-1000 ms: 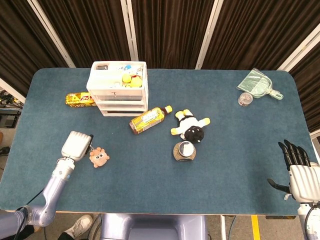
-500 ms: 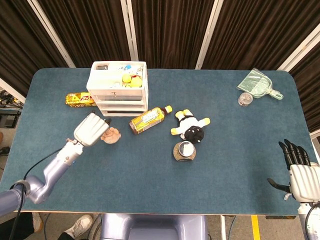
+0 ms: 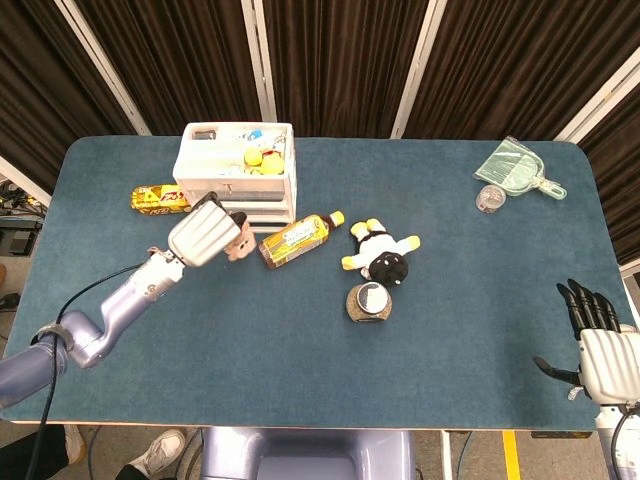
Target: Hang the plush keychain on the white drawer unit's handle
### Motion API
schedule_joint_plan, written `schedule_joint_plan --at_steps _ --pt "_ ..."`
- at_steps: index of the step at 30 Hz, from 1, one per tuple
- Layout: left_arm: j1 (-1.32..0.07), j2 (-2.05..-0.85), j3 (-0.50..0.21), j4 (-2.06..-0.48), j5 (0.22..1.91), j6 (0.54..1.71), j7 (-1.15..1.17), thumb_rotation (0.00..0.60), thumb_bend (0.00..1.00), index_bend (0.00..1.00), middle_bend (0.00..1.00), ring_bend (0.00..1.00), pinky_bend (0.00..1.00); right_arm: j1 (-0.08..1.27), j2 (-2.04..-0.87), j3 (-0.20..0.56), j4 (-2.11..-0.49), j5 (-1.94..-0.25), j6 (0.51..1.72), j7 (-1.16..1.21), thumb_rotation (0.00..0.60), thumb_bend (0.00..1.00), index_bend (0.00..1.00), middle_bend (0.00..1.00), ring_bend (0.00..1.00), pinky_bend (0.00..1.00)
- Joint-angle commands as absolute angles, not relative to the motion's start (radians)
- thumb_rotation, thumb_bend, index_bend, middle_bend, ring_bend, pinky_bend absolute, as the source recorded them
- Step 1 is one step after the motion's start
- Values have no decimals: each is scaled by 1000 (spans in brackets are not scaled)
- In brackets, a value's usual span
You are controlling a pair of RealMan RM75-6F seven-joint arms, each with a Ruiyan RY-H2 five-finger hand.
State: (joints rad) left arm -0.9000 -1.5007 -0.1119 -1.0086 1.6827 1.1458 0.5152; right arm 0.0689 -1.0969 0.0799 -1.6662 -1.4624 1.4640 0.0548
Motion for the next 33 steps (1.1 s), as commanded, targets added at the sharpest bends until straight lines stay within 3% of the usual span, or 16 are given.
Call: schedule_joint_plan --at_steps 1,17,33 --pt "-911 -1522 -116 -977 1675 1137 502 600 413 621 1000 867 752 69 -1096 80 -1667 -1460 1462 57 600 20 0 0 0 0" --pt "-959 -1588 -123 -835 1665 1128 460 600 413 620 1000 867 752 67 -1091 80 -1672 -1459 1462 66 600 20 0 0 0 0" --pt "-976 -1609 -87 -710 1685 1146 420 600 413 622 1000 867 752 68 -1089 79 -1675 -1459 1460 70 600 21 0 0 0 0"
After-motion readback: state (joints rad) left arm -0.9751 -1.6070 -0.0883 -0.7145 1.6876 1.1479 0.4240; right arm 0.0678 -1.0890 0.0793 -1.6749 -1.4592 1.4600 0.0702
